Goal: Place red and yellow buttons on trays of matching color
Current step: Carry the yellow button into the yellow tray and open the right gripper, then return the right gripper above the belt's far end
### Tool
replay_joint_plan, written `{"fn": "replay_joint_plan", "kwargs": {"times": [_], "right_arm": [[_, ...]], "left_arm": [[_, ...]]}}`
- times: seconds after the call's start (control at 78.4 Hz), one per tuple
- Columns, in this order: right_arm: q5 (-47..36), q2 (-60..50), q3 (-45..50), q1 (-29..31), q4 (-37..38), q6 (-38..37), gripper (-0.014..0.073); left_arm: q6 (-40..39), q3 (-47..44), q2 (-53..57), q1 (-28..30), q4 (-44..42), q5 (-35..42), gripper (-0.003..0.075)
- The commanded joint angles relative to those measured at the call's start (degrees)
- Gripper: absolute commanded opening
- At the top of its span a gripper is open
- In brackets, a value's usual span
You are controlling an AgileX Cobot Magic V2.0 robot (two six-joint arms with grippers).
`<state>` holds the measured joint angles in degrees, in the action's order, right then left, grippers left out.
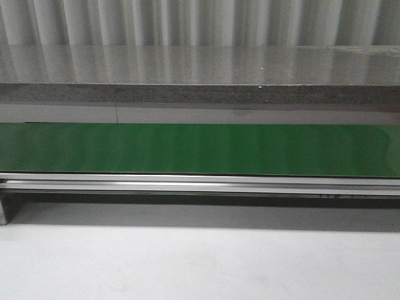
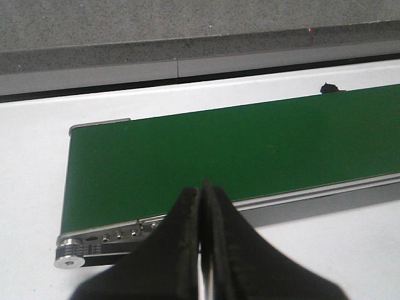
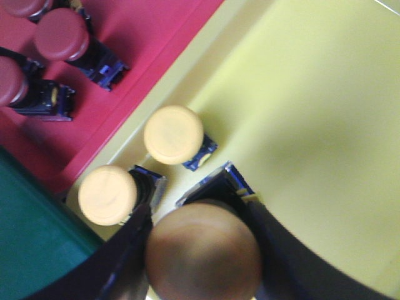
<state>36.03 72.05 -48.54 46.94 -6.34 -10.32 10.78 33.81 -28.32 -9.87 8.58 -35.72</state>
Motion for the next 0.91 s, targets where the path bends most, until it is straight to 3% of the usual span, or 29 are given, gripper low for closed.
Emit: {"fn": "replay_joint_plan", "kwargs": {"times": [0.0, 0.753, 0.893], "right_arm": [[-3.8, -1.1, -0.4, 0.5, 0.5, 0.1, 0.0163], [-6.5, 13.5, 0.5, 1.6, 1.4, -0.4, 0.0164], [-7.1, 13.8, 0.5, 1.6, 1.3, -0.8, 0.0218]], "left_arm": [[0.0, 1.5, -0.1, -0.3, 0.7, 4.3, -0.0020], [0.0, 1.5, -0.1, -0.3, 0.7, 4.3, -0.0020], [0.0, 1.5, -0.1, -0.3, 0.7, 4.3, -0.0020]]}}
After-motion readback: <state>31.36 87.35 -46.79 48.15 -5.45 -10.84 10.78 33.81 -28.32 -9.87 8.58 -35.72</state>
